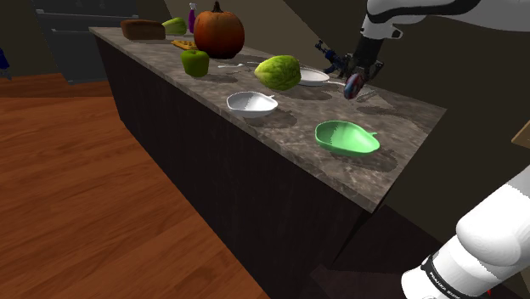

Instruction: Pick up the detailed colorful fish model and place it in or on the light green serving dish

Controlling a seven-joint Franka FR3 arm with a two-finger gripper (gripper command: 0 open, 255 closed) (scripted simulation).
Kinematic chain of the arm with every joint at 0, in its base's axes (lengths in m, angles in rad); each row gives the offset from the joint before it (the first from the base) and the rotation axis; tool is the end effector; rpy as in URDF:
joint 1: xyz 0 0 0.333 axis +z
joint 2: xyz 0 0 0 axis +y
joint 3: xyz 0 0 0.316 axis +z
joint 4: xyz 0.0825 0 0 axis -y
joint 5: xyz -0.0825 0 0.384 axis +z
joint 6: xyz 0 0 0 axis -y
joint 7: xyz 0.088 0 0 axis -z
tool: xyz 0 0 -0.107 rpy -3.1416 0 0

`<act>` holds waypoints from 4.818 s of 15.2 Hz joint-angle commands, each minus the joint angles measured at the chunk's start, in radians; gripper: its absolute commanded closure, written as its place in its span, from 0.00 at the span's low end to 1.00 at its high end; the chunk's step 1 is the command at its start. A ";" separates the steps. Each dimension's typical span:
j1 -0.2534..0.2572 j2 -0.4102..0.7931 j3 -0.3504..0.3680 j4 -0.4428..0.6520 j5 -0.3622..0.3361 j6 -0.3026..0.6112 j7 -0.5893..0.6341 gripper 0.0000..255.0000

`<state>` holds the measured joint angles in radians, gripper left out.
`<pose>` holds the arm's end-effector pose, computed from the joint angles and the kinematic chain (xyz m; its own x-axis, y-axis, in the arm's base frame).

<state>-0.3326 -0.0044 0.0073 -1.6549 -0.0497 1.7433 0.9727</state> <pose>0.5368 -0.1858 0.6028 0.2721 -0.9578 0.0930 -0.9596 -0.2773 -0.0485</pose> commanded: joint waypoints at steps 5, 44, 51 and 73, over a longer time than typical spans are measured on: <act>0.002 0.020 0.002 0.110 0.000 -0.089 -0.001 1.00; 0.202 -0.550 0.314 -0.228 0.131 -0.329 0.484 1.00; 0.210 -0.592 0.316 -0.359 0.143 -0.240 0.482 1.00; 0.221 -0.632 0.323 -0.510 0.157 -0.129 0.481 0.00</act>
<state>-0.1116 -0.6367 0.3304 -2.1649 0.1071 1.6143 1.4537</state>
